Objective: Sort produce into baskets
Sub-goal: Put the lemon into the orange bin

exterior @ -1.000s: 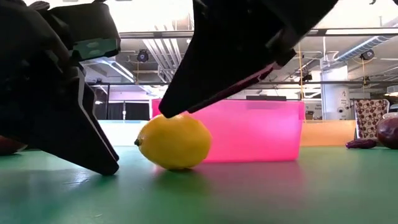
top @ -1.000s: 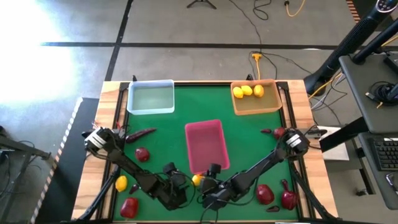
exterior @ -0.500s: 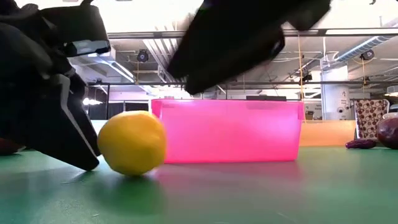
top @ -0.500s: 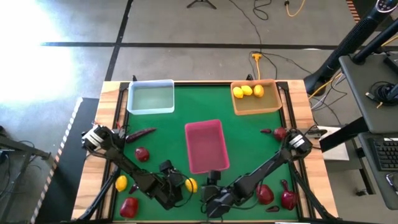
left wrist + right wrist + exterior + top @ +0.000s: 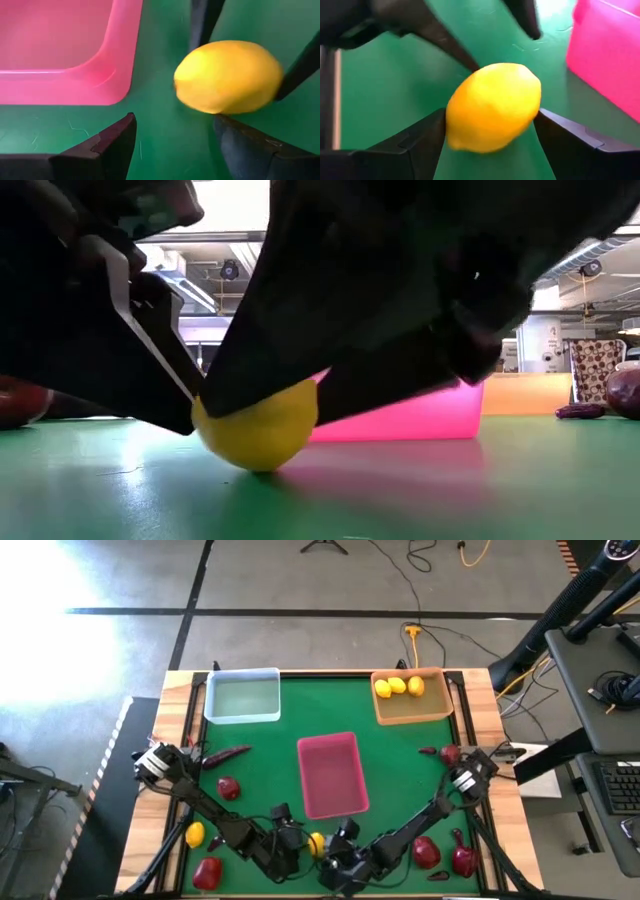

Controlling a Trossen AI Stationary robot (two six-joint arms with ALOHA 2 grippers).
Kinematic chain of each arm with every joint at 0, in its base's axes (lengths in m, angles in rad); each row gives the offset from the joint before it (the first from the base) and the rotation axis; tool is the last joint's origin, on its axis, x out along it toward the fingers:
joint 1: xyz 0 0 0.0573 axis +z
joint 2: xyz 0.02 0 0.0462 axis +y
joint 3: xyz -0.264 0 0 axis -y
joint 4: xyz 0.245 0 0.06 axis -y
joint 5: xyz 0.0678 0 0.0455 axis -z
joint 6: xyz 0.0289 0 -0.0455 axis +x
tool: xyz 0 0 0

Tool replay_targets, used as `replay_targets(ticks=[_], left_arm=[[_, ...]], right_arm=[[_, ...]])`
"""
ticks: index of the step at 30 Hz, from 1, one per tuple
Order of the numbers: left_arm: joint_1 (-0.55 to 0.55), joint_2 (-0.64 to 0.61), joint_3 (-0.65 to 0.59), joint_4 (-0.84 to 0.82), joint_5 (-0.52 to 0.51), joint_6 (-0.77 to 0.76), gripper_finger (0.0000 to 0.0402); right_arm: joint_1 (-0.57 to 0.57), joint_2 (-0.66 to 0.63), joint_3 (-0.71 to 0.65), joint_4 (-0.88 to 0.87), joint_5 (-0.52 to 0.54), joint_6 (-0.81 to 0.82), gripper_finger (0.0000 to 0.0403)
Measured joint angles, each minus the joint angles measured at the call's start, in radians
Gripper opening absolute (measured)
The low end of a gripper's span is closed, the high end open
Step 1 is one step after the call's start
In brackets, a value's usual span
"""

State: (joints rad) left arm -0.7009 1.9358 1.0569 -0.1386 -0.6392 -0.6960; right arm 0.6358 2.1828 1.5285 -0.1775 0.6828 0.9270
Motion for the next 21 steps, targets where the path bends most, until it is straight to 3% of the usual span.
replay_targets(ticks=[11,17,21], left_arm=[[0.01,0.004,0.001,0.082,0.001,0.078,0.0249],[0.01,-0.005,0.001,-0.024,-0.002,0.019,0.0249],[-0.002,-0.06,0.008,-0.167,0.03,-0.037,0.0249]], right_arm=[[-0.022,0.03,0.004,0.049,-0.025,-0.014,0.0273],[-0.021,-0.002,0.004,0.004,-0.042,-0.025,0.0196],[-0.025,-0.087,0.01,-0.078,-0.084,0.045,0.0195]])
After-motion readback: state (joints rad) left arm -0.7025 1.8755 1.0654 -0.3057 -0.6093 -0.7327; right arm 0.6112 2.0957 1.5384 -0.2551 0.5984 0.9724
